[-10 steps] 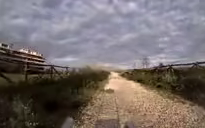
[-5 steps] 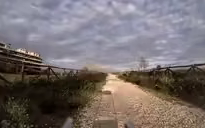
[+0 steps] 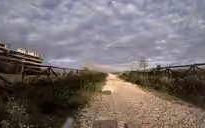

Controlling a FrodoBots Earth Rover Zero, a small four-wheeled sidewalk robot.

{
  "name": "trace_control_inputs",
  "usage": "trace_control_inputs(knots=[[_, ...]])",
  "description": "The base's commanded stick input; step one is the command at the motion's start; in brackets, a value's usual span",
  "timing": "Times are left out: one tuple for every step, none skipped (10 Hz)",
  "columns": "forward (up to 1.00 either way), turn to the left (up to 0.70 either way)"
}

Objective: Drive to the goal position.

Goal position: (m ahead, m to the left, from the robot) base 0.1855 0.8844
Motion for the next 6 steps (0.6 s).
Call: trace_control_inputs(knots=[[0.00,-0.37],[0.00,0.00],[0.00,0.00],[0.00,0.00],[0.00,0.00],[0.00,0.00]])
